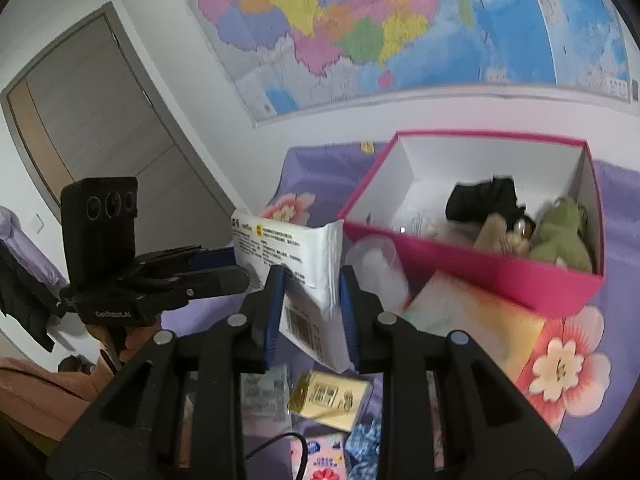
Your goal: Organize soft objects
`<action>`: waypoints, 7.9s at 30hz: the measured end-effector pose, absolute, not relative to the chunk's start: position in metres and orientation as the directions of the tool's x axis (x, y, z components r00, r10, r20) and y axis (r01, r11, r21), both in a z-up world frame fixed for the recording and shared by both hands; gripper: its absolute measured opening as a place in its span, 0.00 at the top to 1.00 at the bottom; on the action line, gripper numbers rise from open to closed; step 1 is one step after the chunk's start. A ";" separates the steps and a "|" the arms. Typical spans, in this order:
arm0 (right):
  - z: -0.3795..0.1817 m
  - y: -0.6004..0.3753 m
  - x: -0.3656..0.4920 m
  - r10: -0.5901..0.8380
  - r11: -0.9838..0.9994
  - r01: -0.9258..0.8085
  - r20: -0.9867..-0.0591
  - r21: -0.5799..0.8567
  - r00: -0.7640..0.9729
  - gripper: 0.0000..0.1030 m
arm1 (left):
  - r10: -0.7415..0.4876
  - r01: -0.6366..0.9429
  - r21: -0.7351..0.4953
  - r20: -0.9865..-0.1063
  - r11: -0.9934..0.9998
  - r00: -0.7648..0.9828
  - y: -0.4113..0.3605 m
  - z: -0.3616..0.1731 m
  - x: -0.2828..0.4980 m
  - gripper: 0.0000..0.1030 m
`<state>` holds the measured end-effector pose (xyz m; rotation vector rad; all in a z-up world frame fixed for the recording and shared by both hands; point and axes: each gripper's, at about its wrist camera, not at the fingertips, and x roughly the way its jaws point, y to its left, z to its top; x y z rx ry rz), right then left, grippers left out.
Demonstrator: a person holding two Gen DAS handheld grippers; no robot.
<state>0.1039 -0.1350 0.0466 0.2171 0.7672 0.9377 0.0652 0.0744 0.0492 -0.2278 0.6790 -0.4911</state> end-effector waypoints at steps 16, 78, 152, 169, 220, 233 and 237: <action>0.057 -0.138 0.181 0.775 0.628 -0.591 -0.475 0.505 0.417 0.71 | -0.437 0.312 -0.307 -0.589 0.899 0.680 0.068 0.062 0.153 0.57; -0.030 -0.192 0.064 0.647 0.715 -0.546 -0.709 0.437 0.280 0.53 | -0.567 0.469 -0.351 -0.669 0.811 0.480 -0.012 -0.032 0.058 0.48; 0.033 -0.152 0.234 0.757 0.647 -0.592 -0.496 0.480 0.425 0.90 | -0.421 0.335 -0.265 -0.682 0.904 0.598 0.003 0.033 0.222 0.65; 0.012 -0.167 0.222 0.641 0.761 -0.505 -0.598 0.409 0.481 0.72 | -0.378 0.273 -0.261 -0.661 0.926 0.649 0.025 0.033 0.195 0.64; -0.088 -0.218 0.059 0.623 0.752 -0.458 -0.738 0.474 0.260 0.63 | -0.535 0.518 -0.347 -0.800 0.782 0.272 -0.058 -0.072 0.066 0.56; -0.093 -0.229 0.059 0.664 0.734 -0.404 -0.701 0.546 0.260 0.63 | -0.541 0.543 -0.384 -0.826 0.747 0.160 -0.081 -0.081 0.071 0.42; -0.094 -0.228 0.057 0.679 0.723 -0.405 -0.686 0.560 0.262 0.63 | -0.552 0.527 -0.403 -0.819 0.748 0.157 -0.082 -0.082 0.074 0.41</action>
